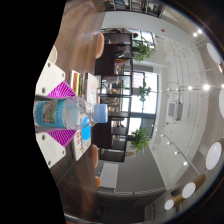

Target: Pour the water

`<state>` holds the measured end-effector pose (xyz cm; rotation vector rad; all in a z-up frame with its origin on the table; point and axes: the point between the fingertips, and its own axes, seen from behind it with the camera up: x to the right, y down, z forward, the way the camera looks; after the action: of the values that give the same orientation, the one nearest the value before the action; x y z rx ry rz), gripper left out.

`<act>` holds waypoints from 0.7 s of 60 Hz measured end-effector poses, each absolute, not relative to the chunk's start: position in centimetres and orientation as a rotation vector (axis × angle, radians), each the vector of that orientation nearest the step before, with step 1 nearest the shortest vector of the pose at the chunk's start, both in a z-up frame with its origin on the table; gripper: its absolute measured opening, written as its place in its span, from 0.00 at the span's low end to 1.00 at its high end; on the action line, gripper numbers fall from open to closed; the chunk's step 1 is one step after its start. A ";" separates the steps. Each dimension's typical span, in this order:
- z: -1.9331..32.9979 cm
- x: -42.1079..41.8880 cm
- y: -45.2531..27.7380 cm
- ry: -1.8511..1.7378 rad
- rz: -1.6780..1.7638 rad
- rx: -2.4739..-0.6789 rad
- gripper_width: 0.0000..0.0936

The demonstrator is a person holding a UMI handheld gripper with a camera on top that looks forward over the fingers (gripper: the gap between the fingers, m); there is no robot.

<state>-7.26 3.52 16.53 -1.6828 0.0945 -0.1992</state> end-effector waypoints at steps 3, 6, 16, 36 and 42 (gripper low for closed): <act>15.5 -6.8 3.4 0.104 -0.196 -1.711 0.39; 13.0 -5.8 4.4 0.103 -0.194 -1.731 0.39; 8.1 -5.6 3.4 0.104 -0.157 -1.809 0.39; 8.8 -5.5 3.3 0.164 -0.074 -1.744 0.53; 8.0 -5.8 2.4 0.167 -0.048 -1.777 0.79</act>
<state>-5.75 2.44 8.03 -1.7766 0.1672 -0.0475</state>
